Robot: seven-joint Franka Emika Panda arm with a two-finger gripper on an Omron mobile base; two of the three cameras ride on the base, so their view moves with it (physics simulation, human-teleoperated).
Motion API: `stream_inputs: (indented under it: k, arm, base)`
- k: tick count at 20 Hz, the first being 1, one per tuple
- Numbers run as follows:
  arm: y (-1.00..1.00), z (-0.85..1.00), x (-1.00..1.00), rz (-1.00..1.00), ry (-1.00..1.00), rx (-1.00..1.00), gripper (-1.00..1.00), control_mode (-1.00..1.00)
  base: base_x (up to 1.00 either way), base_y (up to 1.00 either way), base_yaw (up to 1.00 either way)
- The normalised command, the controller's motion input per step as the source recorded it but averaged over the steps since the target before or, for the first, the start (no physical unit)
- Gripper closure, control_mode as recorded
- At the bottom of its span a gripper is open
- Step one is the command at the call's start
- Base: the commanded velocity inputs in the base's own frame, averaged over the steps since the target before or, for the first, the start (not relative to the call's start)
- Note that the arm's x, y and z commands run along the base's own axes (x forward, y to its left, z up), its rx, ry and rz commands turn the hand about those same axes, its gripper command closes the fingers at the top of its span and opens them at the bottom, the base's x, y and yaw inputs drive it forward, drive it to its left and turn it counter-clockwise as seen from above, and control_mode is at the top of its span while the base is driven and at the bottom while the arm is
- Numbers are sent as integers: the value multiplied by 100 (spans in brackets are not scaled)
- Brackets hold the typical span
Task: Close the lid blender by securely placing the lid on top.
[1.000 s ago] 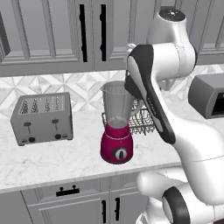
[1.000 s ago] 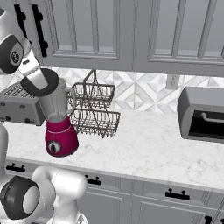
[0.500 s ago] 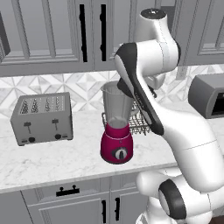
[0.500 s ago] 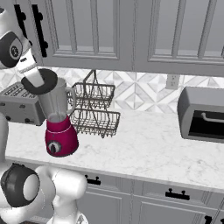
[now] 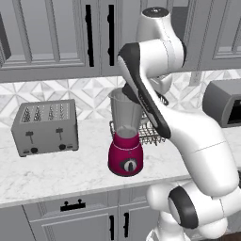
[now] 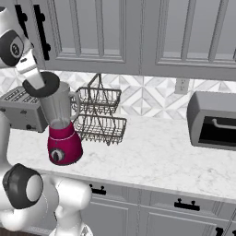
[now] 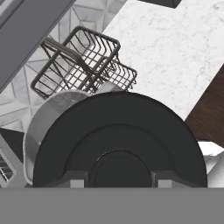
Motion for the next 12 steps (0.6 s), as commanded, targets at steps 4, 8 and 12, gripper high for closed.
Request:
stream_inputs:
  k: [4,8,12]
  arm:
    - [13,0,33,0,0,0,100,-100]
    - [7,0,42,0,0,0,100,-100]
    - [4,0,33,0,0,0,100,-100]
  base:
    - [0,0,0]
    - [0,0,0]
    - [0,0,0]
